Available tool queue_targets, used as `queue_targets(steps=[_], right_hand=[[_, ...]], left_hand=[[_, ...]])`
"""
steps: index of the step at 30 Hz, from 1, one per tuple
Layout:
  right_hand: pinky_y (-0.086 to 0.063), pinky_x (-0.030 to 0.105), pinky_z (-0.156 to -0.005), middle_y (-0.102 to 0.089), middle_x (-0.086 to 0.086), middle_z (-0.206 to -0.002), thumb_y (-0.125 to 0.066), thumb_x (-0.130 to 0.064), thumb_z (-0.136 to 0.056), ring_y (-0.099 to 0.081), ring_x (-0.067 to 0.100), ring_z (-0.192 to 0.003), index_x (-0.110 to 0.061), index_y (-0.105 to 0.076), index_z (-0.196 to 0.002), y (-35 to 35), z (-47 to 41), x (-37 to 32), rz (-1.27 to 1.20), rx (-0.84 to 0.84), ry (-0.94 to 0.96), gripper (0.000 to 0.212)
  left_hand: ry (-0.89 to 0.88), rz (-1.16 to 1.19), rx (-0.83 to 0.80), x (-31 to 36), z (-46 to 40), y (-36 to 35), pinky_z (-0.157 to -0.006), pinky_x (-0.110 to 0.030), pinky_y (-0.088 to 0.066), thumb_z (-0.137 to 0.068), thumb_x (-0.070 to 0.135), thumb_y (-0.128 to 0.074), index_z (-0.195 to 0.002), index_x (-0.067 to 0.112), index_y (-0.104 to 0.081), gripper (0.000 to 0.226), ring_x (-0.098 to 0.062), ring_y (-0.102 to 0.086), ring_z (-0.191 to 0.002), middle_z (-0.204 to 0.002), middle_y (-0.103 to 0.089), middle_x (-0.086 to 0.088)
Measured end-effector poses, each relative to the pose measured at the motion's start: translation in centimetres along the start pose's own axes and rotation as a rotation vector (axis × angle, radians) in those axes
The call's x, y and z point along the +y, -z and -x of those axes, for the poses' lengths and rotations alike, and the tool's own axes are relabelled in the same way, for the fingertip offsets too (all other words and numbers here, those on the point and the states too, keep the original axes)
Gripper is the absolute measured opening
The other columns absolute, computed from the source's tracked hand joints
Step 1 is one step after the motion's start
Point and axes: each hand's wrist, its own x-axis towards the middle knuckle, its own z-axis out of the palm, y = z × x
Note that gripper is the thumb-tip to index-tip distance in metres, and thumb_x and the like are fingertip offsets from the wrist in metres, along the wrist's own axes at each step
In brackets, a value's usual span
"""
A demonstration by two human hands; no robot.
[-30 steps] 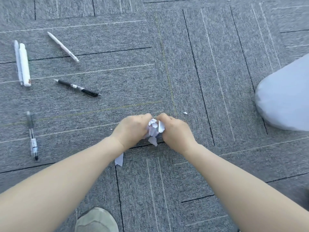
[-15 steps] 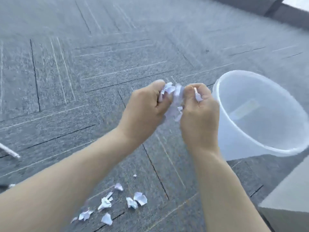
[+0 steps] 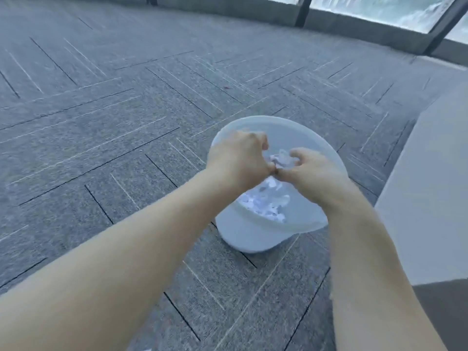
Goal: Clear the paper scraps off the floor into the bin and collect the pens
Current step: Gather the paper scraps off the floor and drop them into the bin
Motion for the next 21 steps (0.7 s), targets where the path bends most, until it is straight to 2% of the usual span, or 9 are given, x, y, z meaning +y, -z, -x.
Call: queue_targets(steps=[2,4,6,8,11,13,16,19,21], right_hand=[[-0.044,0.034,-0.091,-0.047,0.003,-0.142,-0.063,-0.033,-0.089,-0.053,0.022,-0.116,-0.018,-0.042,-0.143,0.0,0.0,0.3,0.064,0.054,0.001,0.06],[-0.044,0.036,-0.097,-0.053,0.001,-0.138,-0.06,-0.026,-0.089,-0.056,0.022,-0.114,-0.018,-0.051,-0.137,-0.1,0.1,0.0,0.067,0.112,0.023,0.05],[-0.047,0.034,-0.093,-0.066,-0.001,-0.12,-0.059,-0.027,-0.088,-0.061,0.019,-0.106,-0.021,-0.065,-0.119,-0.4,0.7,-1.2,-0.004,0.232,0.138,0.033],[-0.052,0.034,-0.083,-0.072,-0.003,-0.094,-0.057,-0.026,-0.086,-0.067,0.016,-0.09,-0.023,-0.071,-0.098,-1.2,1.8,-3.0,-0.132,0.343,0.3,0.018],[-0.056,0.044,-0.074,-0.071,-0.005,-0.076,-0.056,-0.026,-0.084,-0.069,0.018,-0.074,-0.022,-0.069,-0.085,-3.5,3.7,-5.7,-0.319,0.359,0.484,0.014],[-0.056,0.048,-0.069,-0.07,-0.004,-0.072,-0.057,-0.026,-0.083,-0.068,0.021,-0.069,-0.022,-0.069,-0.082,-6.4,4.7,-6.8,-0.378,0.257,0.562,0.012],[-0.056,0.046,-0.065,-0.067,-0.004,-0.067,-0.059,-0.024,-0.08,-0.066,0.021,-0.063,-0.022,-0.068,-0.08,-13.2,6.1,-7.1,-0.315,0.031,0.626,0.01],[-0.05,0.03,-0.07,-0.064,-0.011,-0.071,-0.062,-0.019,-0.083,-0.061,0.015,-0.069,-0.022,-0.07,-0.083,-21.3,8.2,-5.1,-0.036,-0.323,0.654,0.009],[-0.048,0.028,-0.073,-0.066,-0.01,-0.084,-0.062,-0.019,-0.087,-0.06,0.013,-0.078,-0.021,-0.071,-0.094,-25.9,9.4,-2.7,0.138,-0.519,0.611,0.012]], left_hand=[[-0.014,-0.049,-0.137,-0.2,-0.1,-0.4,-0.086,-0.031,-0.044,-0.08,0.047,-0.063,-0.121,0.025,-0.057,0.047,-0.02,-0.055,-0.106,-0.116,-0.055,0.0],[-0.042,0.005,-0.159,-0.1,-0.1,-0.7,-0.089,-0.029,-0.044,-0.083,0.037,-0.063,-0.12,0.024,-0.059,0.04,-0.018,-0.056,-0.107,-0.117,-0.059,0.0],[-0.102,0.131,-0.054,-0.1,0.6,-0.3,-0.076,-0.027,-0.045,-0.088,0.022,-0.056,-0.102,0.024,-0.068,0.018,-0.012,-0.06,-0.09,-0.096,-0.068,0.003],[-0.185,0.244,0.121,-0.8,1.9,0.8,-0.059,-0.027,-0.041,-0.087,0.01,-0.053,-0.08,0.026,-0.067,0.022,0.001,-0.051,-0.059,-0.062,-0.057,0.012],[-0.224,0.308,0.28,-3.9,5.4,3.3,-0.051,-0.01,-0.03,-0.085,0.004,-0.053,-0.086,0.016,-0.068,0.019,0.008,-0.045,-0.051,-0.059,-0.048,0.021],[-0.144,0.291,0.323,-7.7,9.0,3.9,-0.056,-0.005,-0.03,-0.085,0.004,-0.055,-0.089,0.011,-0.069,0.016,0.013,-0.047,-0.056,-0.071,-0.054,0.02],[0.026,0.174,0.239,-14.7,16.8,2.7,-0.06,-0.005,-0.034,-0.086,0.006,-0.058,-0.09,0.011,-0.07,0.013,0.014,-0.049,-0.061,-0.079,-0.058,0.012],[0.231,0.02,0.108,-21.0,25.8,0.3,-0.065,-0.023,-0.046,-0.085,0.012,-0.061,-0.089,0.017,-0.069,0.011,0.003,-0.047,-0.063,-0.079,-0.056,0.012],[0.391,-0.024,0.061,-23.3,31.8,-1.1,-0.064,-0.027,-0.046,-0.086,0.013,-0.061,-0.091,0.02,-0.067,0.011,0.002,-0.047,-0.062,-0.082,-0.056,0.012]])
